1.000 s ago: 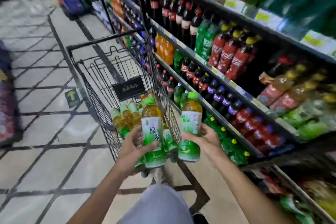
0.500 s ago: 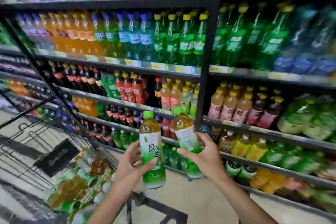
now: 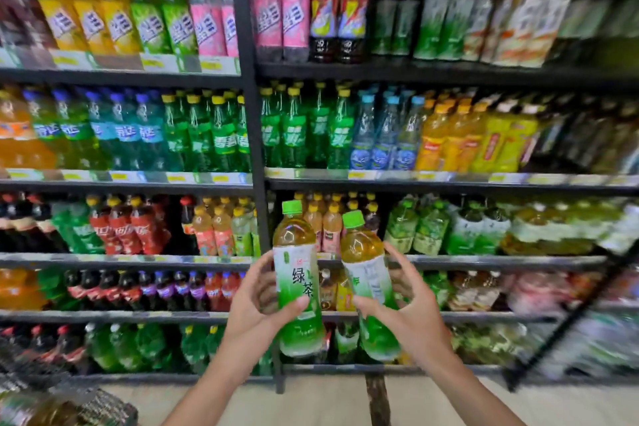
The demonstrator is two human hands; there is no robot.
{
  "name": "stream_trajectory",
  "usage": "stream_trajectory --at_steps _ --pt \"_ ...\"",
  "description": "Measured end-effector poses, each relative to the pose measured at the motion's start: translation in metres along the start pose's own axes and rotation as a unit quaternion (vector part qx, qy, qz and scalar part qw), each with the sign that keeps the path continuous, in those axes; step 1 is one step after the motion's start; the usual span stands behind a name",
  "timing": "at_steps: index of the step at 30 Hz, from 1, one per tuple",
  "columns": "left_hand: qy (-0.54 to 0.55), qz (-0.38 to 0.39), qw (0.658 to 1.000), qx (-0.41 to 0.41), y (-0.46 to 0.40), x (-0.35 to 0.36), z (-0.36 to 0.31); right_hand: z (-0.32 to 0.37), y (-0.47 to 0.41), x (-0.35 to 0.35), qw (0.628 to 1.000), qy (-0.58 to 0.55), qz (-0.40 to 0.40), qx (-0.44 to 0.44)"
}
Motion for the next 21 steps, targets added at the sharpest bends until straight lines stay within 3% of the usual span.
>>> stream_trajectory --at_steps 14,21 --pt "-0.028 0.017 0.993 0.115 -0.021 0.223 -0.103 0.009 -0.045 -0.242 0.993 -0.082 -0.016 -0.085" --pt "-0.003 -0.009 0.988 0.153 -0.07 0.275 -0.155 0.042 -0.1 -0.291 0.987 -0.085 0.002 -0.138"
Point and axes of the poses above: each hand's wrist, its own y-axis away from the middle knuckle, its own x-axis out of the palm, z = x × y, the point moved 1 cm from there along -y, towards the middle knuckle, and after that the axes turned 6 degrees about x, right-handed, at the moved point
